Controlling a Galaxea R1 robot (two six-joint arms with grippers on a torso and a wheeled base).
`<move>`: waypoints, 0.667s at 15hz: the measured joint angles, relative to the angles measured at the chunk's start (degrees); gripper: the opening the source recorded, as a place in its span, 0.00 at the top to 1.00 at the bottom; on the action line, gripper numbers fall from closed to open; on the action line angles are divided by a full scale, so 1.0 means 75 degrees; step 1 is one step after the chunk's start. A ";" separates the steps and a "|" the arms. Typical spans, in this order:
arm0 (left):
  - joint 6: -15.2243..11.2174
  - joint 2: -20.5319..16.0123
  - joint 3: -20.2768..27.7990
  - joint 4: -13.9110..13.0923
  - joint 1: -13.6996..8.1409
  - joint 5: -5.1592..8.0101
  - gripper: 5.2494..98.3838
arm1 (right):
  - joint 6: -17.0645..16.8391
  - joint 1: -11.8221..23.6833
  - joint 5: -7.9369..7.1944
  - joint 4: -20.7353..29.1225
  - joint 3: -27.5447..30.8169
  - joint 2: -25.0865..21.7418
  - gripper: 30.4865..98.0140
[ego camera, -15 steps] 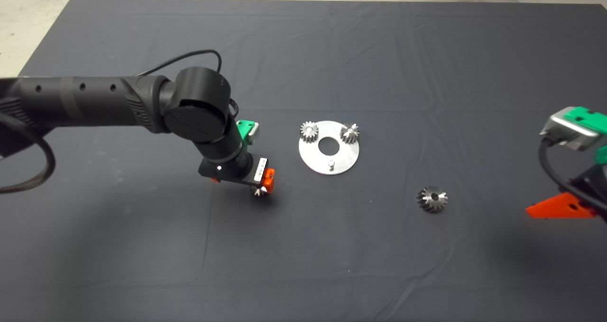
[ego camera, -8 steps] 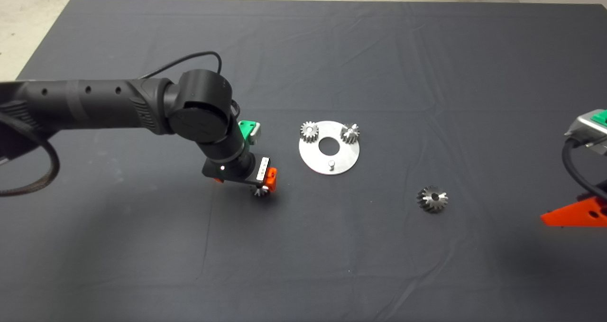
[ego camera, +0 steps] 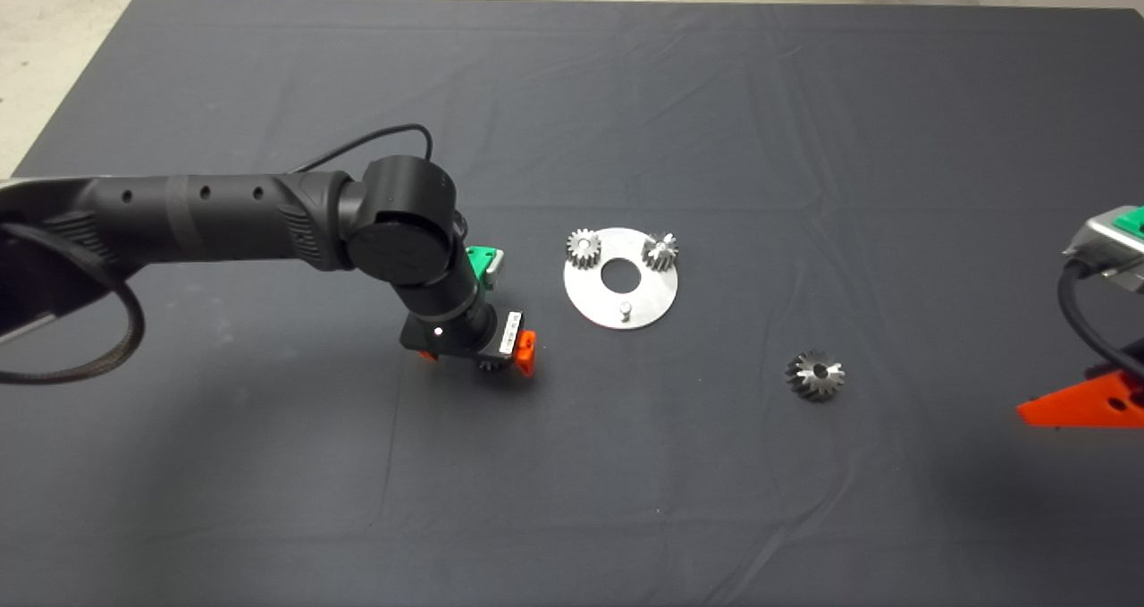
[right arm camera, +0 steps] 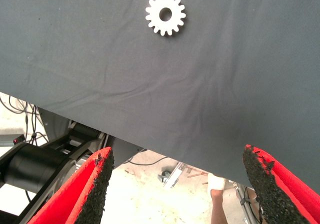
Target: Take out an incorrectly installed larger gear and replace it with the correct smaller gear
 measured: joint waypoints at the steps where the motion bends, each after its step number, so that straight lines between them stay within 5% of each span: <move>1: 0.0018 0.0023 -0.0046 -0.0008 0.0003 -0.0032 0.01 | -0.0001 0.0000 -0.0001 0.0000 0.0000 -0.0003 0.44; 4: 0.0323 0.0186 -0.0395 0.0000 0.0000 -0.0102 0.04 | -0.0001 0.0000 -0.0005 -0.0001 0.0033 -0.0003 0.44; 10: 0.0353 0.0280 -0.0597 0.0000 0.0001 -0.0102 0.15 | -0.0001 0.0000 -0.0002 -0.0001 0.0047 -0.0002 0.44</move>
